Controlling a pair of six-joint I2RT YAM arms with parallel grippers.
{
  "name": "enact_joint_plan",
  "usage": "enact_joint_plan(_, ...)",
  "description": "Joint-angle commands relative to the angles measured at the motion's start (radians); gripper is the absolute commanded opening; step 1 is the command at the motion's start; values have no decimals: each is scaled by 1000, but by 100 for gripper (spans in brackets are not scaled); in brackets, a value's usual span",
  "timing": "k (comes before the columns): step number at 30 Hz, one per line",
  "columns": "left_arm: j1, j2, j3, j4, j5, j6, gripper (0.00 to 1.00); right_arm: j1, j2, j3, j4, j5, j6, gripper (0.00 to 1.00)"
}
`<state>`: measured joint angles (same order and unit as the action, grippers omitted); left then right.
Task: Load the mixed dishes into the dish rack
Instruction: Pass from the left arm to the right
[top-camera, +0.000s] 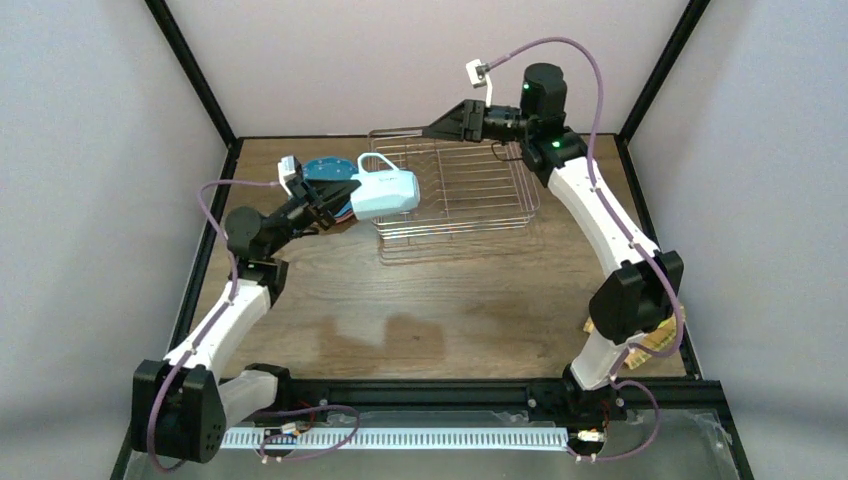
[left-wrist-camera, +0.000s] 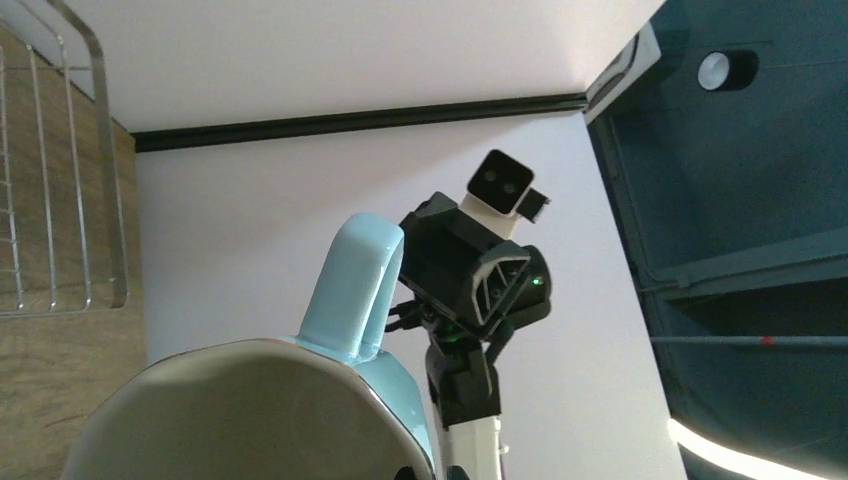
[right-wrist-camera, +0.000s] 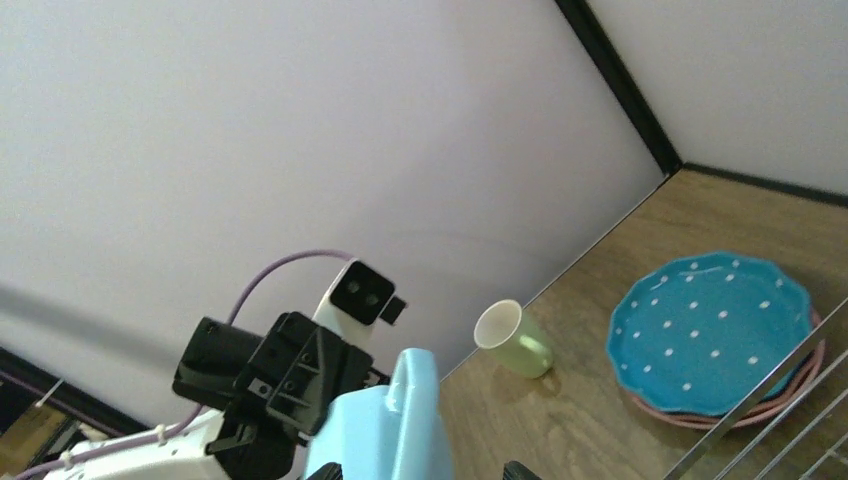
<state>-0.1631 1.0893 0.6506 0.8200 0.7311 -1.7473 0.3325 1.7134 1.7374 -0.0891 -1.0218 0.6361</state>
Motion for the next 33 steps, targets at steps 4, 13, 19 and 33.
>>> enact_joint_plan(4, -17, 41, 75, 61, 40, 35, 3, 67, 27, 34, -106, -27, -56, 91)
enact_joint_plan(13, -36, 97, 153, 52, 69, 55, 3, 112, 74, 74, -174, -8, -107, 91)
enact_joint_plan(19, -53, 121, 173, 53, 71, 61, 3, 128, 102, 95, -183, -9, -113, 91)
enact_joint_plan(33, -90, 197, 214, 117, 57, 46, 3, 180, 165, 151, -197, 7, -106, 89)
